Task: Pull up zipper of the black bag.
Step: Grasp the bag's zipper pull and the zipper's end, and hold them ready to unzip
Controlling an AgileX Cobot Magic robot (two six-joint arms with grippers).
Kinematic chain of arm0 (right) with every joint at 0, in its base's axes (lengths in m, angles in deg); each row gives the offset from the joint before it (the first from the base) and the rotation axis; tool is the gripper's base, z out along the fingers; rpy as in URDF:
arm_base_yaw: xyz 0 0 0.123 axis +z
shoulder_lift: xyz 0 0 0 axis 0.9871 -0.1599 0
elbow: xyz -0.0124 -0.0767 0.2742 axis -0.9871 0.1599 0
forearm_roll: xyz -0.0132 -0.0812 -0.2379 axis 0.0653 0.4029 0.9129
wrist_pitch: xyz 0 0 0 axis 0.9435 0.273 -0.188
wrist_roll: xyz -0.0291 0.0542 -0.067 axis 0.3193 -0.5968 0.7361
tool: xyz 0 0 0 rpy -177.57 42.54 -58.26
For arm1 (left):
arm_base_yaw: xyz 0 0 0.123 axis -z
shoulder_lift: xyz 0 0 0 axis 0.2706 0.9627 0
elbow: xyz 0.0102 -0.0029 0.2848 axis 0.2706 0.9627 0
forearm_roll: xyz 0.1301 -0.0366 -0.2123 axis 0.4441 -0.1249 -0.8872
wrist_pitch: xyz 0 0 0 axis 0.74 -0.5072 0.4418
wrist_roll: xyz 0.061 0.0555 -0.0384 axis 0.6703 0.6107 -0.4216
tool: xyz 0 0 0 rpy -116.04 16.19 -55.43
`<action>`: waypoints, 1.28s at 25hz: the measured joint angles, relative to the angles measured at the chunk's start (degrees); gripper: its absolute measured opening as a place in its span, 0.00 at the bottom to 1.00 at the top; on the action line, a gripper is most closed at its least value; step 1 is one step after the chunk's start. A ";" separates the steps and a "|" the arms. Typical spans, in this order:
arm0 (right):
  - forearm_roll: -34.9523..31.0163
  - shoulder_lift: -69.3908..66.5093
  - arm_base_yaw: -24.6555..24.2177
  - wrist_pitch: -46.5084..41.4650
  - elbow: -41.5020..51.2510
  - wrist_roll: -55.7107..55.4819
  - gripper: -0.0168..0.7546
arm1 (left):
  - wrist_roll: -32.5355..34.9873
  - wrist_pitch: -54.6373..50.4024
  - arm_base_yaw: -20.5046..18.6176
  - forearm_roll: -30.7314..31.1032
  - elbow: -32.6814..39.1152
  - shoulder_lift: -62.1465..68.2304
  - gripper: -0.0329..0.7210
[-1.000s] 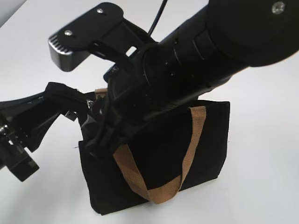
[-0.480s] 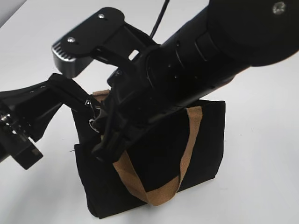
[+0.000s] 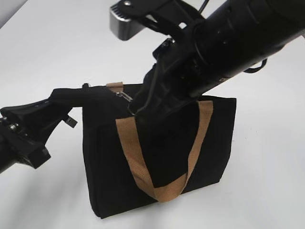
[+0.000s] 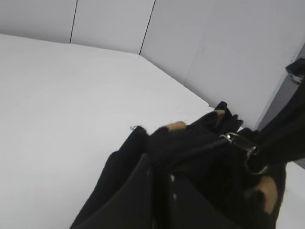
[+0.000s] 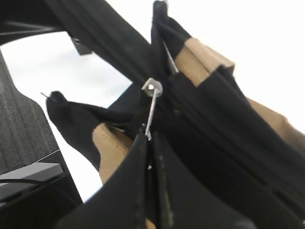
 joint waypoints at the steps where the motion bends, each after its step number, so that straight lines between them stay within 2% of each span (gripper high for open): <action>1: 0.00 0.24 -1.08 -0.93 0.00 0.00 0.02 | 0.00 -0.69 0.05 -0.16 0.00 0.00 0.05; 7: -0.41 0.83 -6.79 -4.35 -0.11 -0.12 0.02 | 0.00 -5.74 0.05 -6.64 -0.02 -0.06 0.05; 12: -0.25 0.83 -11.16 -6.74 -0.18 -0.12 0.02 | 0.00 -6.90 0.05 -9.26 -0.07 -0.06 0.05; 16: -0.06 0.90 -16.49 -8.41 -0.18 -0.12 0.02 | 0.00 -7.37 0.05 -14.71 -0.07 -0.06 0.05; 20: -0.63 1.83 -22.02 -9.96 -0.18 -0.12 0.02 | 0.00 -7.55 0.15 -14.78 -0.14 -0.06 0.05; 25: -1.93 2.84 -24.70 -12.79 -0.18 -0.45 0.03 | 0.00 -8.25 0.41 -12.44 -0.62 -0.06 0.05; 26: -1.50 3.13 -24.88 -13.31 -0.18 -0.95 0.05 | 0.00 -9.70 0.41 -12.14 -0.99 -0.11 0.06; 28: 1.02 3.93 -25.35 -14.62 -0.18 -2.64 0.19 | -0.07 -15.43 0.23 -12.34 -2.91 -0.17 0.11; 30: 3.52 5.09 -25.54 -16.14 -0.18 -5.27 0.40 | -0.07 -25.70 0.16 -11.61 -6.43 -0.47 0.21; 32: 6.10 6.50 -25.60 -19.15 -0.18 -8.82 0.62 | -0.07 -36.94 0.09 -8.62 -11.46 -1.72 0.38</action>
